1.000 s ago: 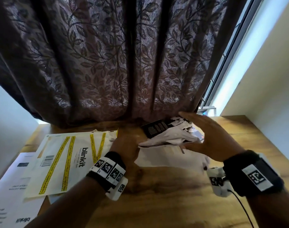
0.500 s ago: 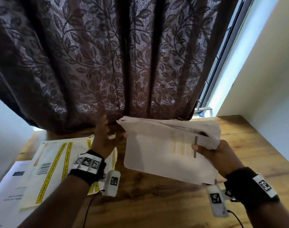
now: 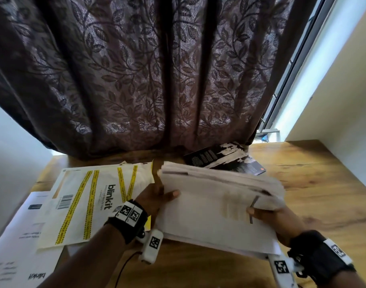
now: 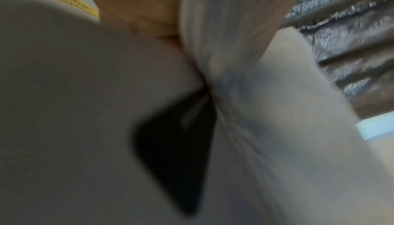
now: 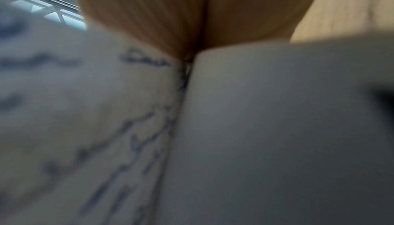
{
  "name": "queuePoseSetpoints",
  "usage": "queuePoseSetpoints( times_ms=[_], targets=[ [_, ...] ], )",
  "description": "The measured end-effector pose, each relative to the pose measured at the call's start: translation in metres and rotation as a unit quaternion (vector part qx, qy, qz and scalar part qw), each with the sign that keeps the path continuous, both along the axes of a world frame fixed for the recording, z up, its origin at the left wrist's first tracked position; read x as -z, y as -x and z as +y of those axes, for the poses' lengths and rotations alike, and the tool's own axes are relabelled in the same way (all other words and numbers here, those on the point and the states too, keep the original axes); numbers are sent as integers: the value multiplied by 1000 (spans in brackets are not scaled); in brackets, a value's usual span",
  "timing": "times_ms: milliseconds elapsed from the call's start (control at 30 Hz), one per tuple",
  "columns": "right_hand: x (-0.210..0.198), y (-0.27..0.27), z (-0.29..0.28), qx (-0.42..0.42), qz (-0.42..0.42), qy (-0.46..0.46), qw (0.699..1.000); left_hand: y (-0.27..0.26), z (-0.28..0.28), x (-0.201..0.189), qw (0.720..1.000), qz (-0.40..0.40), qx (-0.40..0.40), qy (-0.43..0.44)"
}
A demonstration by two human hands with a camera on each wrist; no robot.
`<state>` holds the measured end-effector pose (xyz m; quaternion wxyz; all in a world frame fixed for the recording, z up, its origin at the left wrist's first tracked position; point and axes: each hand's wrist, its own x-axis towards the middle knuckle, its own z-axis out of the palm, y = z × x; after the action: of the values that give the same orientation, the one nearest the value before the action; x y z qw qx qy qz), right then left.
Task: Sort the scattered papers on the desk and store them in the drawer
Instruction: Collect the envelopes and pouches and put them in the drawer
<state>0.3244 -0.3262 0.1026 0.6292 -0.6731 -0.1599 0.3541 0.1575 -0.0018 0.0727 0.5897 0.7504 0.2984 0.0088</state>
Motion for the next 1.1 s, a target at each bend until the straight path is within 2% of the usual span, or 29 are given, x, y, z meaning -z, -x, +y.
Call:
queuePoseSetpoints(
  times_ms=[33, 67, 100, 167, 233, 333, 400, 500, 633, 867, 967, 1100],
  targets=[
    [8, -1, -2, 26, -10, -1, 1000, 1, 6, 8, 999, -3, -33, 23],
    [13, -2, -4, 55, -25, 7, 998, 1, 14, 16, 997, 0, -71, 8],
    [19, -4, -5, 83, -30, 9, 996, 3, 23, 26, 993, 2, -106, -50],
    [35, -8, -7, 131, -4, 4, 991, 9, 44, 46, 960, 77, -174, -208],
    [53, -9, -10, 187, 48, -6, 981, 14, 54, 55, 930, 121, -193, -289],
    [77, -5, -13, 230, 84, 48, 968, 11, 55, 69, 921, 185, -110, -324],
    [84, -3, -11, 248, 112, 52, 961, 2, 45, 70, 919, 211, -82, -324],
    [84, 2, -3, 263, 150, 16, 953, -8, 17, 61, 923, 202, -54, -324],
    [74, 3, 2, 230, 163, -44, 958, -17, -5, 66, 890, 231, 9, -394],
    [67, -2, 12, 206, 183, -91, 957, -24, -36, 66, 862, 285, 65, -414],
    [67, 0, 15, 192, 177, -95, 961, -25, -48, 64, 871, 275, 76, -400],
    [74, 2, 15, 172, 188, -90, 963, -23, -72, 72, 915, 162, 112, -353]
  ],
)
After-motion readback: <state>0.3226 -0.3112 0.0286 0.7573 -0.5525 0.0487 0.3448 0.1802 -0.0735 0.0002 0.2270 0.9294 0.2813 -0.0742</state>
